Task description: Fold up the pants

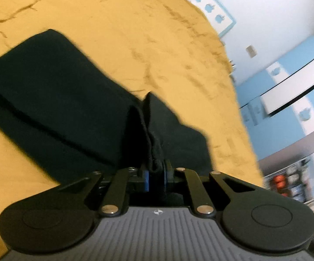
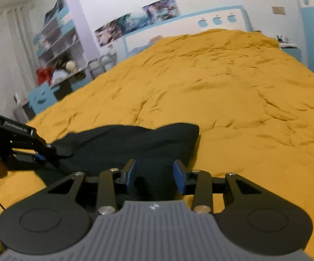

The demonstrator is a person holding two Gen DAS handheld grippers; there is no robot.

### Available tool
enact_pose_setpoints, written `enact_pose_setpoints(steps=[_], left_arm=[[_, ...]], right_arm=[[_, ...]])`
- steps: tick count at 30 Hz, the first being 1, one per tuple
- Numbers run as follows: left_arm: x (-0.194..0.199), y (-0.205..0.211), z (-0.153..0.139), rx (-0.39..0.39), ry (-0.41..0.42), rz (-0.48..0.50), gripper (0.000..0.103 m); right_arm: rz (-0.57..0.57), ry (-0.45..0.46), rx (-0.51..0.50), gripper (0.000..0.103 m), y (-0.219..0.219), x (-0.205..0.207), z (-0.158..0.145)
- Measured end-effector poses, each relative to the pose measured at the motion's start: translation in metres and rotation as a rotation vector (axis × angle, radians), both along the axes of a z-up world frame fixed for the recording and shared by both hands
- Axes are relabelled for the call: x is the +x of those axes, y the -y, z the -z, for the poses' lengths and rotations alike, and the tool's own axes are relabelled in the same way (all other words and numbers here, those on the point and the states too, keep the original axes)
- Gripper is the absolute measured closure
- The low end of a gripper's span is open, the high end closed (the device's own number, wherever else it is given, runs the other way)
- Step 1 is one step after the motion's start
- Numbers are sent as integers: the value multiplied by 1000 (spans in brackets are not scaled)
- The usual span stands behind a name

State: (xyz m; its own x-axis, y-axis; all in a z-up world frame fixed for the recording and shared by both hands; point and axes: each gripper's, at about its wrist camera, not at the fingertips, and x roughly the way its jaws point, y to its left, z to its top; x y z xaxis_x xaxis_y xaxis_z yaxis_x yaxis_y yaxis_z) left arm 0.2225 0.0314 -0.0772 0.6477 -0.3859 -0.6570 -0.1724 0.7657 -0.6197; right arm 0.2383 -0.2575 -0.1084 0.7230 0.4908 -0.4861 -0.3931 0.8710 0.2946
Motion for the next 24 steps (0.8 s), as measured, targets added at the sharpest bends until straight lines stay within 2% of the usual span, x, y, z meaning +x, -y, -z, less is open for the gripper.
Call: enact_pose_setpoints(steps=[2,4,6,10,12,15,19,22,24], left_arm=[[5,-6,18,-3,-56,10,90],[5,-10,28,-24,-70,11,88],[5,-10,27,-31,-70,16,82],[3,-6,16,41,-51,52,76],[-5,-7,12,57,-34,62,75],[-8,-8,13,65,-24,74,74],[-5,-6,21,57,-53,54,74],[-4,-8,22,63,-69,51,71],[-4,-9,22,65,-74,58,71]], right_arm=[[-55,-64,-89,68,-14,3,7],[-95,-165,-181,69,-25,7,21],[-128,-220,-193,69,-22,5,17],[-163,-250,-202,69,-16,0,9],[-145,-223,-184,69,-10,-2,5],[-40,-95,-100,67,-1,1,-8],[-7,35,-54,68,-24,30,-20],[3,71,-73,68,-48,51,-10],[-4,34,-97,68,-57,61,8]])
